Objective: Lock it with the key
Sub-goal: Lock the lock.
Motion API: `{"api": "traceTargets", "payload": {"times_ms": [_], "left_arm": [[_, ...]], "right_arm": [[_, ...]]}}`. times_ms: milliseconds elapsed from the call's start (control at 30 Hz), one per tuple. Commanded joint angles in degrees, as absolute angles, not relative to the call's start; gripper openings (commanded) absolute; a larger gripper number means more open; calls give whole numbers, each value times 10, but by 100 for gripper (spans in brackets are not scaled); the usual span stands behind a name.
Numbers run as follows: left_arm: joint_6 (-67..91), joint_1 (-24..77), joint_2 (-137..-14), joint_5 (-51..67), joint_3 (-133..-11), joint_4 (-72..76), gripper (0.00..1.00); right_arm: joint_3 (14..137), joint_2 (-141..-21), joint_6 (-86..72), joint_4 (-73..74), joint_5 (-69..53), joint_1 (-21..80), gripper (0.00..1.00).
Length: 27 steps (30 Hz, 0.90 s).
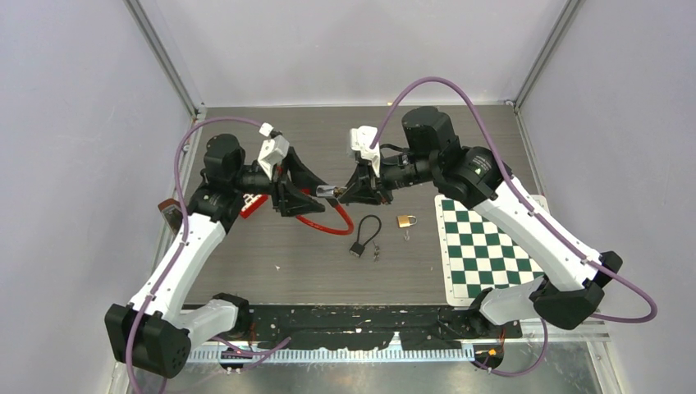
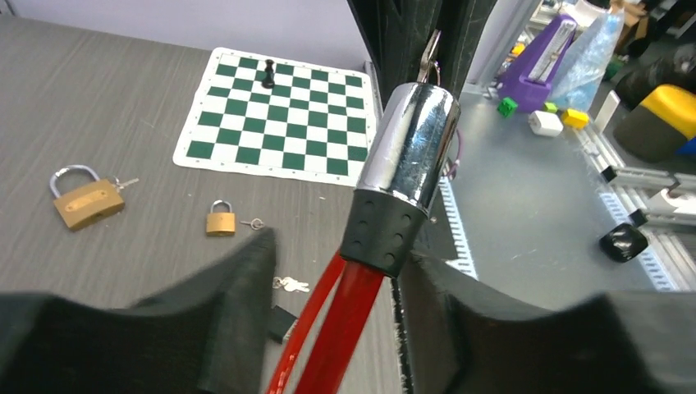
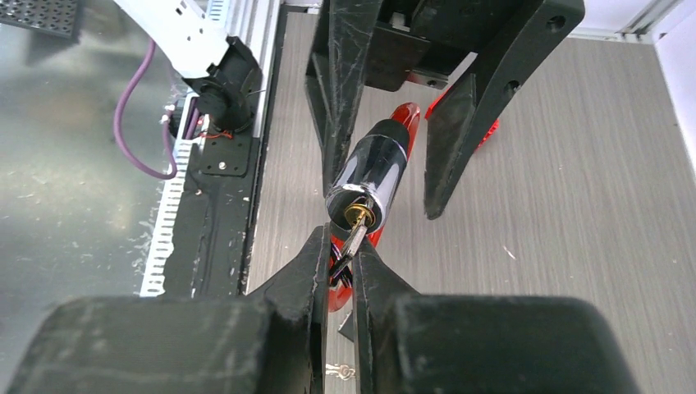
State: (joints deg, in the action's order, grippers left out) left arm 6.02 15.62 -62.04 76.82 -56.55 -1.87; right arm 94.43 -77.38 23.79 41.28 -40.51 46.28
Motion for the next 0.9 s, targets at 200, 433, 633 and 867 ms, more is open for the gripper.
{"api": "traceTargets", "payload": {"times_ms": [200,433,633,867], "left_arm": [[83,160,-630,830,-592,3,0],[41,157,-635,827,-602,-103,0],[-41,157,-617,799,-624,-205,0],[-174,157,-620,776,-690,-380,0]], "right_arm": [[1002,-800,313,512,-408,462,5],[977,-757,389,502,-326,462,5],[1006,-779,344,515,-307,462,51],[911,-762,312,459,-370,461,77]]}}
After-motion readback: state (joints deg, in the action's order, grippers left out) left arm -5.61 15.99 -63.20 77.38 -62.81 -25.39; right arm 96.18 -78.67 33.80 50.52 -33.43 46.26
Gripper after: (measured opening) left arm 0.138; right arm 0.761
